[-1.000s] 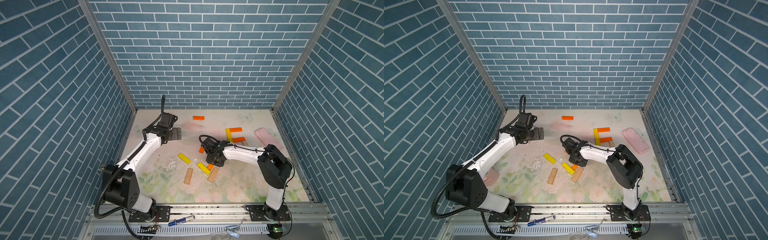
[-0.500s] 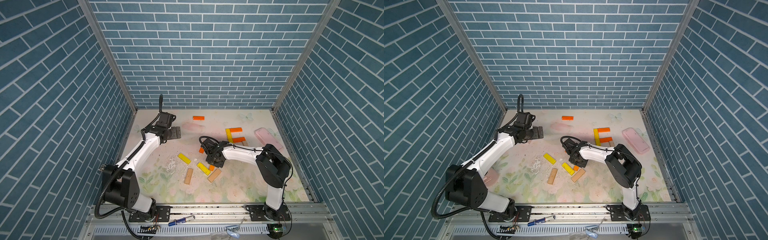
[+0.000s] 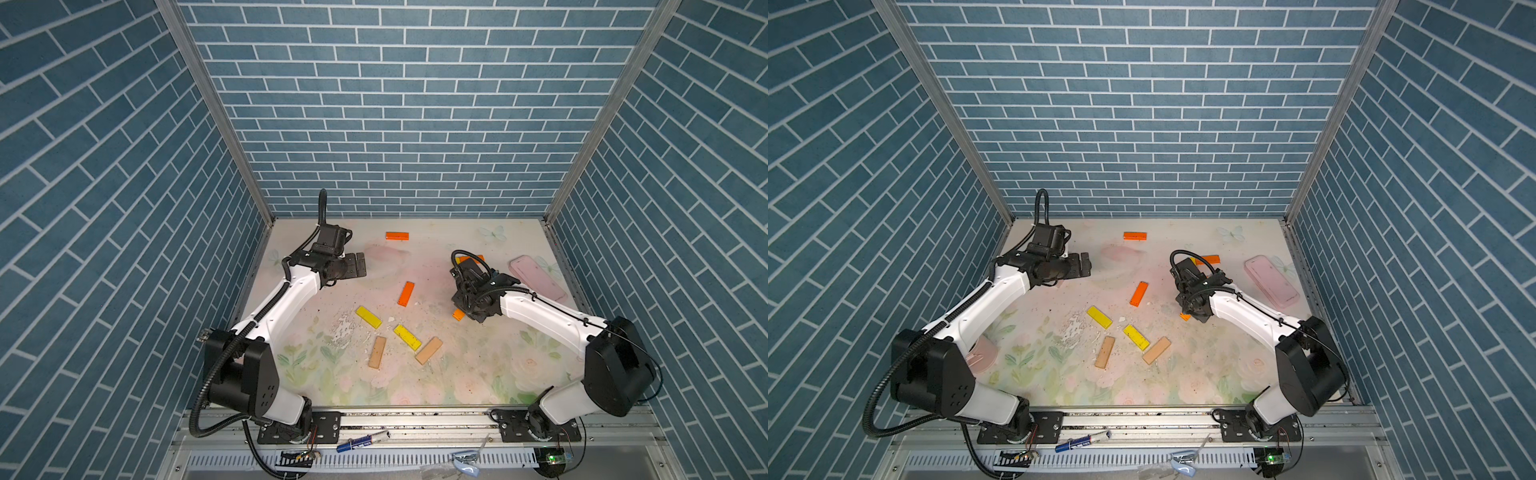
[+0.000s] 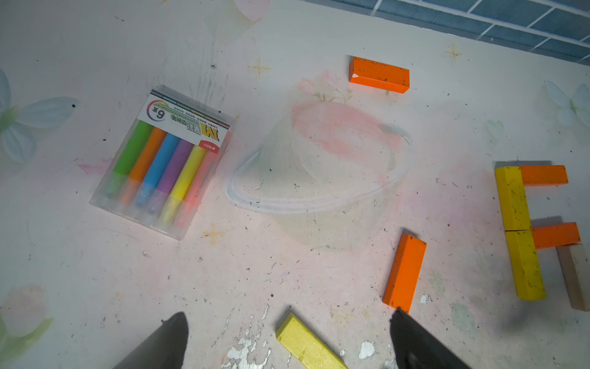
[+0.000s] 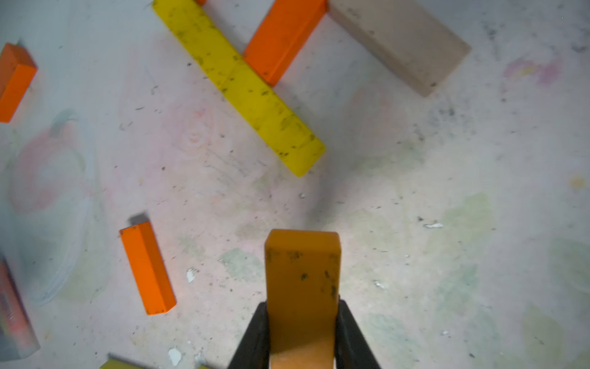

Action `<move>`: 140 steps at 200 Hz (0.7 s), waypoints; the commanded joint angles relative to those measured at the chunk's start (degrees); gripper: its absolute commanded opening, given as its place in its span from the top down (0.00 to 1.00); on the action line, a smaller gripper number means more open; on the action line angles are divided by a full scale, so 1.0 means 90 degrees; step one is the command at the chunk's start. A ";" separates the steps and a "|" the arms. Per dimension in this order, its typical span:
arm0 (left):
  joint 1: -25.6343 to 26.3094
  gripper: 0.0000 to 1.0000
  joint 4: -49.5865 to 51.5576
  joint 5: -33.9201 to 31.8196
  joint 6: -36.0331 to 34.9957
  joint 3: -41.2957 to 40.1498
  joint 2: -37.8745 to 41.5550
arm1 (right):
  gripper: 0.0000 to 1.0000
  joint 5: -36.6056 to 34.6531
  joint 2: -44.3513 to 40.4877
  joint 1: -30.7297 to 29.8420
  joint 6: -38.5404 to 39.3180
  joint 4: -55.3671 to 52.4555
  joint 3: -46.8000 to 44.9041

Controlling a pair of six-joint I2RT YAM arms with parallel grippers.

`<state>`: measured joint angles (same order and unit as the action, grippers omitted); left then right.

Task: Assemble the number 6 with building blocks
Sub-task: Pick up the building block from the center of the board, then place the building block at the center of the board.

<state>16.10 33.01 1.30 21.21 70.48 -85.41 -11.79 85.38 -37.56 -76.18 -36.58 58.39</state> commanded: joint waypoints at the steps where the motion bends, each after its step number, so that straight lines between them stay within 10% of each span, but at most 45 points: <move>1: 0.0016 0.01 -0.0076 0.0114 0.0114 -0.0087 -0.0079 | 0.88 -0.0081 -0.0148 0.0221 -0.0516 -0.0037 -0.0373; 140: 0.0230 0.01 -0.0074 0.0325 0.0096 -0.0032 -0.0418 | 0.82 0.0024 0.1041 0.0614 -0.2789 0.1124 -0.0854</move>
<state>17.82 32.23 4.27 21.26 70.37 -87.85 -11.03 93.54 -32.58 -93.01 -27.79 51.20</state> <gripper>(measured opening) 0.994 0.284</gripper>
